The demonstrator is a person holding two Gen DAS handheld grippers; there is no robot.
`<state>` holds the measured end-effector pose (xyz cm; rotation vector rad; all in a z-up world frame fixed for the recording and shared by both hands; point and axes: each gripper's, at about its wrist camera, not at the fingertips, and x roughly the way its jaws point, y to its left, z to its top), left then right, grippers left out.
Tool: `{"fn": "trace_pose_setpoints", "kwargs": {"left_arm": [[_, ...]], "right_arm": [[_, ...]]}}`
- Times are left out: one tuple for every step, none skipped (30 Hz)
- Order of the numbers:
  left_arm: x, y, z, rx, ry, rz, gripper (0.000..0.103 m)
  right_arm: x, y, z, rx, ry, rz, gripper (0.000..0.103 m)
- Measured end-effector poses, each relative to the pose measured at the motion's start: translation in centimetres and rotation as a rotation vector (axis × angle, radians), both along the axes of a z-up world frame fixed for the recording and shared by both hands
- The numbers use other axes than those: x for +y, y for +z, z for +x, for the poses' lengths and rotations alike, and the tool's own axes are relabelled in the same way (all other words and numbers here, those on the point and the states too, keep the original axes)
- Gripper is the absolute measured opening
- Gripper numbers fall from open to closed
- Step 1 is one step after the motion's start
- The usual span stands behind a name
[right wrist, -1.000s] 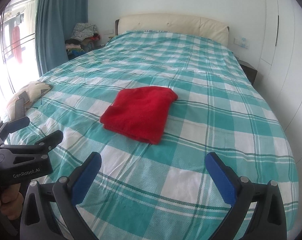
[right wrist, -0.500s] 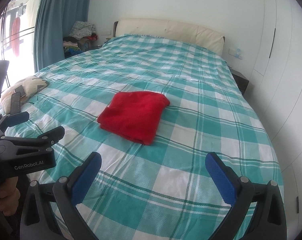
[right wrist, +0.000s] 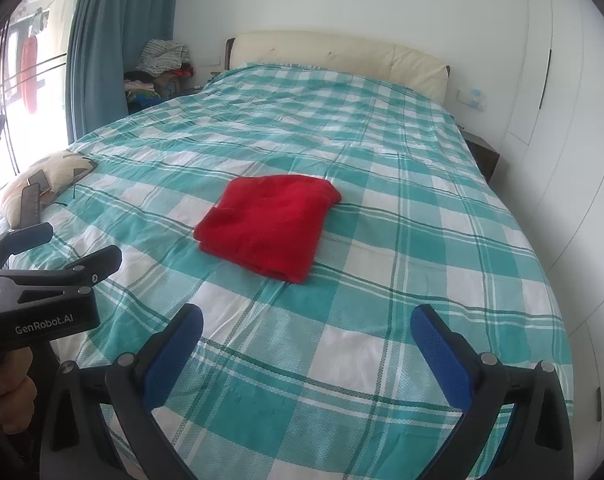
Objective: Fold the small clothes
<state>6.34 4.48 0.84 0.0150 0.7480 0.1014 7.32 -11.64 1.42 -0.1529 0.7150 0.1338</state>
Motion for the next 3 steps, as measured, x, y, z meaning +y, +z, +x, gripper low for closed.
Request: {"fn": "trace_pose_setpoints", "kwargs": {"left_arm": [[-0.06,-0.01,-0.01,-0.002,-0.001,0.004,0.103],[-0.11,-0.03,-0.02,-0.002,-0.003,0.007,0.103],[-0.18,-0.01,-0.03,-0.004,-0.005,0.01,0.103]], "right_arm": [[0.02,-0.02,0.01,0.0,0.002,0.002,0.102],[0.05,-0.02,0.0,0.0,0.003,0.005,0.102],[0.05,-0.02,0.0,0.0,0.004,0.006,0.102]]}}
